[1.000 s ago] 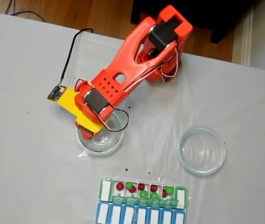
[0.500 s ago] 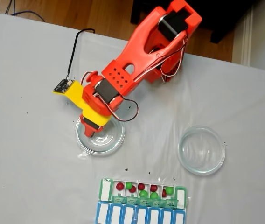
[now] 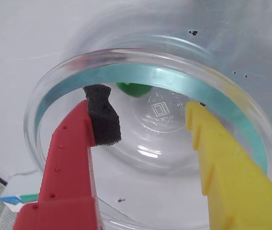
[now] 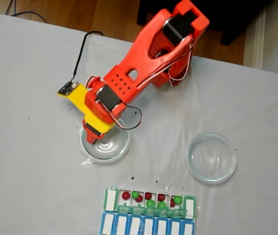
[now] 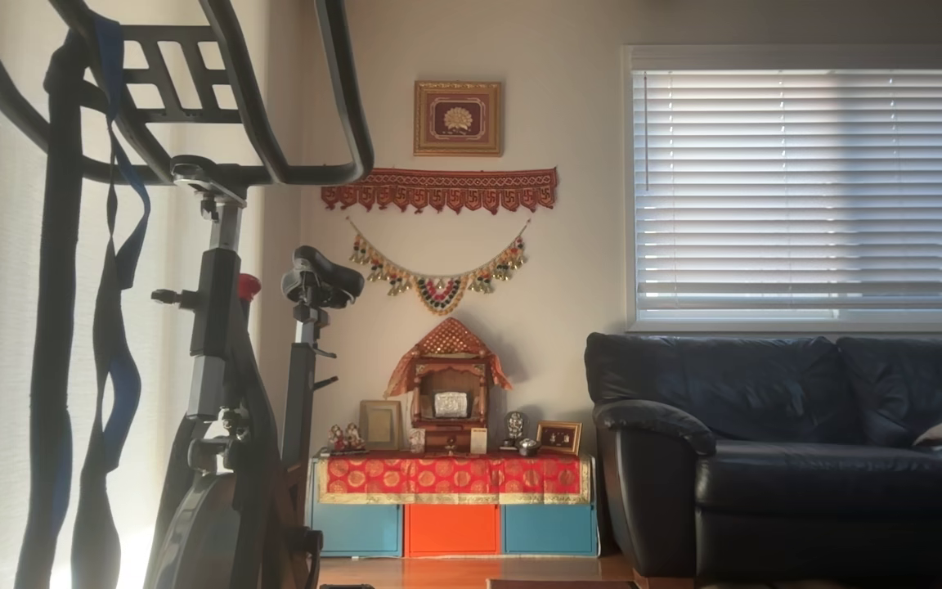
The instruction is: Sort medicines into box.
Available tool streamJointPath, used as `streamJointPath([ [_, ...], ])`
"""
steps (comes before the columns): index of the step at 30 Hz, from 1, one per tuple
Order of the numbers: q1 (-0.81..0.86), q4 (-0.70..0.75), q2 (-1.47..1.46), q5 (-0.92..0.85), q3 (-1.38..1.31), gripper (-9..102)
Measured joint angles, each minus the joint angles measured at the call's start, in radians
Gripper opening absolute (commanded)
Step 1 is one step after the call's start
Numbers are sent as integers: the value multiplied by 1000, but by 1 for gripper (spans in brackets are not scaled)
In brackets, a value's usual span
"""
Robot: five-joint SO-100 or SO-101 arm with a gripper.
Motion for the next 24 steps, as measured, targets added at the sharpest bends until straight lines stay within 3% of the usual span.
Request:
streamJointPath([
  [11,-5,153,-229,-104,-270,21],
  [24,-5,189,-324,-232,-354,19],
])
